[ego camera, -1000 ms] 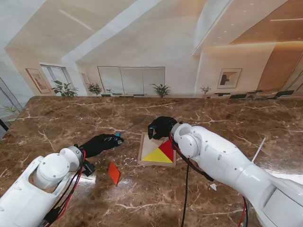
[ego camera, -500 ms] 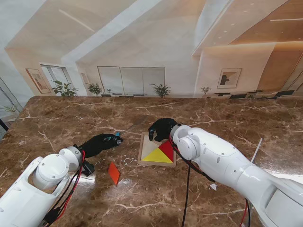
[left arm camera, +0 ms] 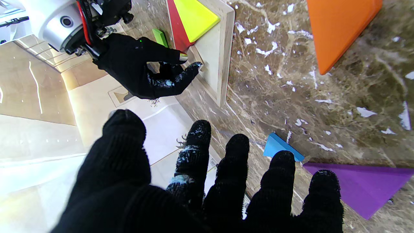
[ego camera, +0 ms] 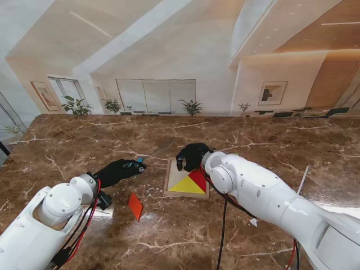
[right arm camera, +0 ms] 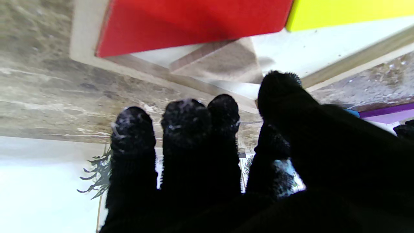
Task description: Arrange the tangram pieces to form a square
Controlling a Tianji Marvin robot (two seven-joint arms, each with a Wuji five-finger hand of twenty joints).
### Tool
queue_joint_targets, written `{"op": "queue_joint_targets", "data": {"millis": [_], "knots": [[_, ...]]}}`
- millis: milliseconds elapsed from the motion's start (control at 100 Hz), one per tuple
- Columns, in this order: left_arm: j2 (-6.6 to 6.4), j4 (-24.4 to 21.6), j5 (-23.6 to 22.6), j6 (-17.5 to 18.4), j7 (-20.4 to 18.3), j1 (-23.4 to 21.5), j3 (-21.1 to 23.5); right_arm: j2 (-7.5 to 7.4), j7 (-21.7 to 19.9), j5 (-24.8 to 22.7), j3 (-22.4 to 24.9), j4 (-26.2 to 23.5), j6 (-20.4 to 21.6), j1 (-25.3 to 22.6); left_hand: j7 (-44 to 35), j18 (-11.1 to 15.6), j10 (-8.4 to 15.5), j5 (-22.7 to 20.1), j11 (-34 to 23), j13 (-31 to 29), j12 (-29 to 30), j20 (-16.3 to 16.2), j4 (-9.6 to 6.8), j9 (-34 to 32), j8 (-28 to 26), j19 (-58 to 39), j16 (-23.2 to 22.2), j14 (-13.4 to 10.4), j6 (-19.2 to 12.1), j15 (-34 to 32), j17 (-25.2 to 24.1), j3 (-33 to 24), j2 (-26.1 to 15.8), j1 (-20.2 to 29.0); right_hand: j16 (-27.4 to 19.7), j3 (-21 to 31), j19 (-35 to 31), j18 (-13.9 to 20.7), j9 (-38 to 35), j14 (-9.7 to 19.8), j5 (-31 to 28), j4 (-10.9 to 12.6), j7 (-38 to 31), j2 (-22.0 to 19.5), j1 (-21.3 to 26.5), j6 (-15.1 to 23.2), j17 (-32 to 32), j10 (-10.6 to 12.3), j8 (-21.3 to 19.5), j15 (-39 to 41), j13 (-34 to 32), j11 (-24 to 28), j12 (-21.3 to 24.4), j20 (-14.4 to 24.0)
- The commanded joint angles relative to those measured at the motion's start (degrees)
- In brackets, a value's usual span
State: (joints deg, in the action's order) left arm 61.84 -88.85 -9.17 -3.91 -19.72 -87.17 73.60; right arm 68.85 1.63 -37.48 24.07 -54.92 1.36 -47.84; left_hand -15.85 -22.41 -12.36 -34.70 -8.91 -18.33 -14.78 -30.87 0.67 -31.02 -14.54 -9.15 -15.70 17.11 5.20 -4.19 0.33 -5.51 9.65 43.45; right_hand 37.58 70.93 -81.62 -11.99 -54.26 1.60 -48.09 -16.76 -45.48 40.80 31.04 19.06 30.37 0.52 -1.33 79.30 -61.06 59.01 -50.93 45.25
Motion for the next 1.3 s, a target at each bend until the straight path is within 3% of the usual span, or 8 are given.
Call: {"op": "queue_joint_targets", "data": {"millis": [0, 1290], "knots": [[-0.06, -0.1, -0.2, -0.1, -0.1, -0.3, 0.0, -0.4, -0.9, -0.5, 0.1, -0.7, -1.0, -0.5, 0.4, -0.6, -0.3, -0.6, -0.4, -0.4, 0.0, -0.4, -0.9, -0.6, 1.7, 0.8, -0.1, 0.1, -0.1, 0.0, 0.2, 1.1, -2.2, 0.3, 0.8, 2.2, -3.5, 0.1, 0.3, 1.4, 0.6, 0.6, 0.8, -1.9, 0.0, 1.6, 0.1, 0.4, 0.0, 2.8, -1.6, 0.4, -0.8, 1.0], [-0.06, -0.4, -0.3, 0.0, 0.0, -0.7, 0.3, -1.96, -2.6, -3.8, 0.3, -3.5, -5.1, -1.3, 0.4, -0.7, -0.3, -0.7, -0.4, -0.5, 0.0, -0.4, -0.9, -0.7, 1.7, 0.8, -0.1, 0.1, -0.1, 0.0, 0.2, 1.2, -2.2, 0.3, 0.7, 1.9, -4.3, 1.0, 2.0, 2.1, 2.2, 0.5, 3.6, -2.5, 0.1, 0.5, -0.1, 0.8, -2.2, 3.1, -1.4, 0.5, -0.5, 0.8]]}}
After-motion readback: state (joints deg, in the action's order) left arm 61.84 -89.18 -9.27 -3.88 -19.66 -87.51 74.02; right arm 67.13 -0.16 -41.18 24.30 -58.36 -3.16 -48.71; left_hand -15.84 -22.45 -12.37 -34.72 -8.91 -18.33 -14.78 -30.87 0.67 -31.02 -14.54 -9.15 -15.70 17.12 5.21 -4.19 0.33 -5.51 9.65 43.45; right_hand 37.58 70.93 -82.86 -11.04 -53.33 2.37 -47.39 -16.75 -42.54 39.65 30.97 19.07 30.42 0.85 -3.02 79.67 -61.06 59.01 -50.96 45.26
